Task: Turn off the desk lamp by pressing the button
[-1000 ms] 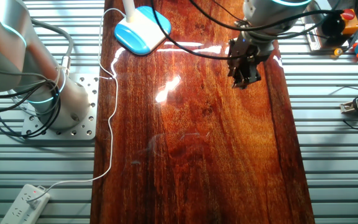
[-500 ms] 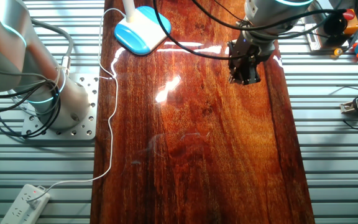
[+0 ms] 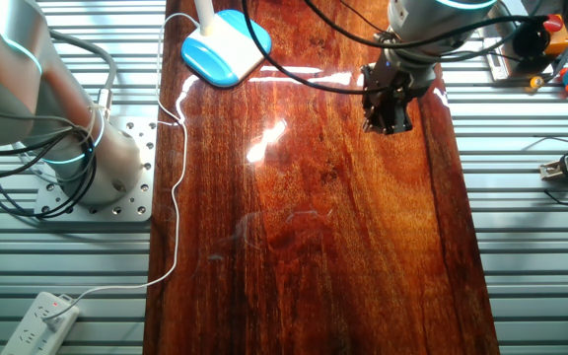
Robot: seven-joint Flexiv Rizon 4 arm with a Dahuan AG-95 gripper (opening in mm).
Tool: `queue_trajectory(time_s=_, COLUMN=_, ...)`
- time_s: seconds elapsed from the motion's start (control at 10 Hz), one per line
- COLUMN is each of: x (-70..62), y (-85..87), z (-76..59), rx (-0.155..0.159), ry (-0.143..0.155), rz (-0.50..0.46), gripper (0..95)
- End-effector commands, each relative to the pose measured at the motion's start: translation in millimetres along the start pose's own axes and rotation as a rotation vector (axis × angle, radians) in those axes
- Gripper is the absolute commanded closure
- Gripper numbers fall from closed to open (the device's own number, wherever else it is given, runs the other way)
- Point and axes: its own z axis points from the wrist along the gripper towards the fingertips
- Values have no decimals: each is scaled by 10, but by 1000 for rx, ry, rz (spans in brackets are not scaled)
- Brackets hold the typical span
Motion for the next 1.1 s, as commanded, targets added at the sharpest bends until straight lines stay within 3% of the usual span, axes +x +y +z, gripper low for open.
queue_trajectory(time_s=0.1, x=0, y=0, z=3, rx=-7, ry=17, rz=-6, gripper=950)
queue_trajectory(time_s=0.6, x=0, y=0, z=2, rx=-28, ry=54, rz=-15, gripper=950)
queue_trajectory(time_s=0.8, x=0, y=-1, z=2, rx=-73, ry=84, rz=-7, gripper=950)
queue_trajectory(time_s=0.9, x=0, y=-1, z=2, rx=-80, ry=89, rz=-3, gripper=950)
queue_trajectory(time_s=1.1, x=1, y=-2, z=3, rx=-79, ry=93, rz=3, gripper=950)
